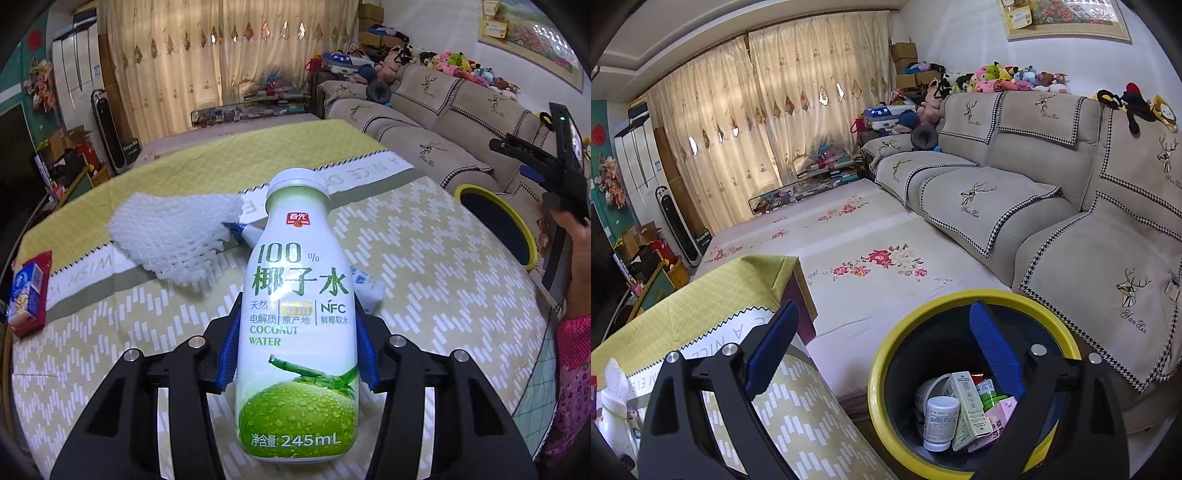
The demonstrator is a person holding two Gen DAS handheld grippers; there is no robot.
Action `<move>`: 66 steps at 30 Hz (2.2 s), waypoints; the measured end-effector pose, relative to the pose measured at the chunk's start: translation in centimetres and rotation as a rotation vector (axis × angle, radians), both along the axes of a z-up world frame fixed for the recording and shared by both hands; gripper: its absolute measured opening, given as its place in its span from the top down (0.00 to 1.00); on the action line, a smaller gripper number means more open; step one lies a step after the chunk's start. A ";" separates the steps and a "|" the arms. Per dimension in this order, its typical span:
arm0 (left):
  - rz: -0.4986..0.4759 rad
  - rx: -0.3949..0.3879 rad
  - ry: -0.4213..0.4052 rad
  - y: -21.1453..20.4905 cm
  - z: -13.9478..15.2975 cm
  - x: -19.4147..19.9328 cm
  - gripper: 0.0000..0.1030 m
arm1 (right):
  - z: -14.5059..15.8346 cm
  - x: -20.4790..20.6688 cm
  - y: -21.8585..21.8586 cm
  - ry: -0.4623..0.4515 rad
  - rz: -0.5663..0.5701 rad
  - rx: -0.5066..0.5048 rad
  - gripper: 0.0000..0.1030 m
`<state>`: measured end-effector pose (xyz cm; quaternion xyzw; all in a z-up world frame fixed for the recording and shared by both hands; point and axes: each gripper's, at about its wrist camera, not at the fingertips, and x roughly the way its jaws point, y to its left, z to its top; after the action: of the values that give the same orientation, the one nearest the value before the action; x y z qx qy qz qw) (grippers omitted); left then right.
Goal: Collect trash
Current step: 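Grasp the coconut-water bottle with the left tool and drop it into the bin, then grasp the squeezed white tube with the right tool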
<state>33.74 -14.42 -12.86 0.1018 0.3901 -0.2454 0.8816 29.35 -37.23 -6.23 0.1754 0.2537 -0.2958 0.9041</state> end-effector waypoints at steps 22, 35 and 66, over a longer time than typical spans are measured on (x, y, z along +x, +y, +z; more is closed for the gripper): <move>-0.385 -0.006 -0.040 -18.6 4.6 -5.0 0.50 | 2.6 -14.4 -7.9 -0.044 -0.213 -0.023 0.14; -0.507 0.035 0.023 -36.6 1.6 -3.9 0.50 | 0.4 -19.9 -12.3 -0.022 -0.300 0.011 0.13; 0.184 -0.187 -0.273 2.7 7.2 0.0 0.10 | 0.2 -9.2 -3.1 0.036 -0.019 -0.025 0.13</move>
<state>33.77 -11.74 -5.66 0.0157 0.2500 -0.1827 0.9507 20.20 -40.37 -6.02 0.1611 0.2645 -0.3104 0.8987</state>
